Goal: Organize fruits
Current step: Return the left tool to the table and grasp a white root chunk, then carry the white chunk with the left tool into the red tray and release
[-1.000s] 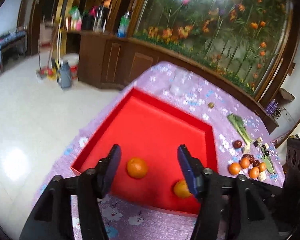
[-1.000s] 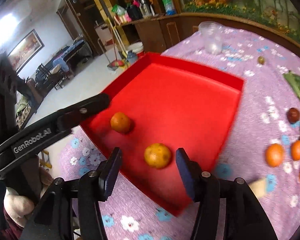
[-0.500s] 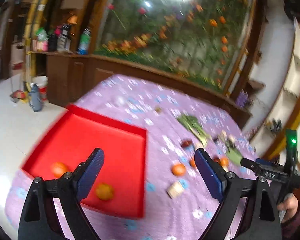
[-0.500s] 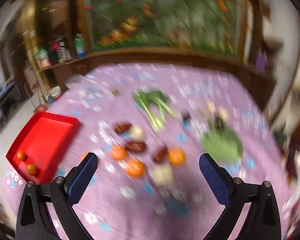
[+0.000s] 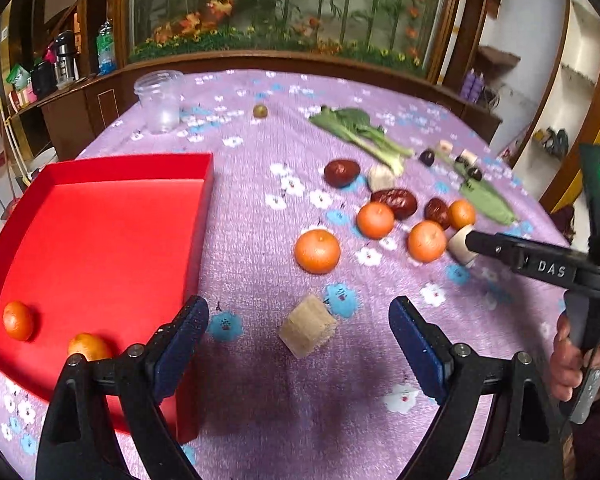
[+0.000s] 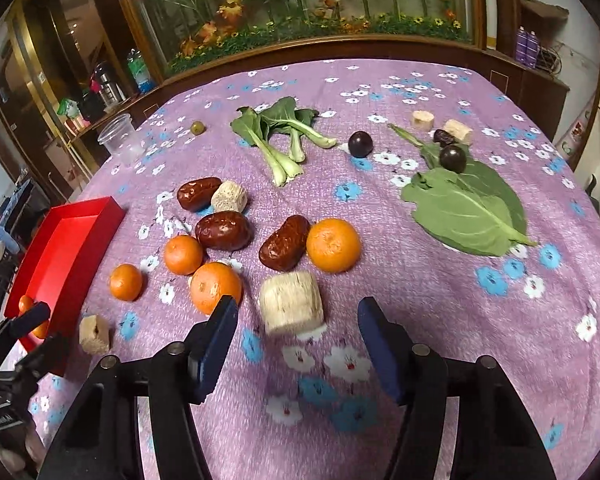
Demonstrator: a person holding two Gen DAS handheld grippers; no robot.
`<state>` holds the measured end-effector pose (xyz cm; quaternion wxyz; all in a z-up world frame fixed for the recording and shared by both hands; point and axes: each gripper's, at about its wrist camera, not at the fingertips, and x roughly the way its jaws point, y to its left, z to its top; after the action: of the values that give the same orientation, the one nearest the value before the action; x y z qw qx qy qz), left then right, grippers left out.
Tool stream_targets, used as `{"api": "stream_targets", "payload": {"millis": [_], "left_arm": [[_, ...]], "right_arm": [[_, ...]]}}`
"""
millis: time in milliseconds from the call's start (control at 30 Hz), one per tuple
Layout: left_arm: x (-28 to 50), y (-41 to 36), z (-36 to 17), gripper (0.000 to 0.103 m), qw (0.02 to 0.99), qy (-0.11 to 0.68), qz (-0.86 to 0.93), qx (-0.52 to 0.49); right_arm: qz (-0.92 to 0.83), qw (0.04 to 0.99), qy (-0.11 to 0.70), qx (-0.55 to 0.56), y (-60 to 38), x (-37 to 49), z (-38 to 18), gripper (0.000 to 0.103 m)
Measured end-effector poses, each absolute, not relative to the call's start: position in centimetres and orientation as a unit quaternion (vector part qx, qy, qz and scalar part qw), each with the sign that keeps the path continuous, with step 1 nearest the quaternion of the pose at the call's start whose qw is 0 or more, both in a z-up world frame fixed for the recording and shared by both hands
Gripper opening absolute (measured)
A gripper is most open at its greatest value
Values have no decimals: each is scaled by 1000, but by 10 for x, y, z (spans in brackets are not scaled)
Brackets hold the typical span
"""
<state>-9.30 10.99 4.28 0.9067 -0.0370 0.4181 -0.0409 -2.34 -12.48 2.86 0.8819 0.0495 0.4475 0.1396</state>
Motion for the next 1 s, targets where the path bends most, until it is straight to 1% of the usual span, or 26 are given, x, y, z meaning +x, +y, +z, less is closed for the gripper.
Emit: {"api": "stream_targets", "payload": {"millis": [133,167,200,233,267,300,333,400,433,467,733,1000], "left_arm": [[-84,105,32,89,900,433,-49,-26],[-83,104,30,82,898,436,-53,-22],[-81,101,27,69,895,441,-57,-19],[-80,100,23,59,892,447,-60,-16],[-77,97,17,37,887,458,-61,-12],[-76,95,14,34,884,464,-59,-9],[-78,94,15,33,887,458,-58,-4],[-78,94,16,33,887,457,-61,-10],[-80,96,18,33,888,455,-62,-16],[-82,97,20,33,889,453,-62,-22],[-102,121,41,33,900,424,-63,-78],[-127,187,63,34,904,388,-38,-178]], "right_arm": [[145,876,458,55,-121,-14,17,67],[146,873,462,57,-121,-11,13,67],[146,871,465,59,-121,-9,10,67],[146,870,466,60,-121,-8,8,67],[147,871,464,61,-121,-7,8,67],[147,872,464,60,-121,-7,8,66],[148,871,464,60,-120,-6,8,63],[146,871,465,55,-120,-6,8,49],[149,871,466,55,-119,-5,7,46],[160,867,468,64,-119,-5,7,40],[167,868,463,69,-118,-20,20,40],[198,874,439,59,-95,-48,59,40]]}}
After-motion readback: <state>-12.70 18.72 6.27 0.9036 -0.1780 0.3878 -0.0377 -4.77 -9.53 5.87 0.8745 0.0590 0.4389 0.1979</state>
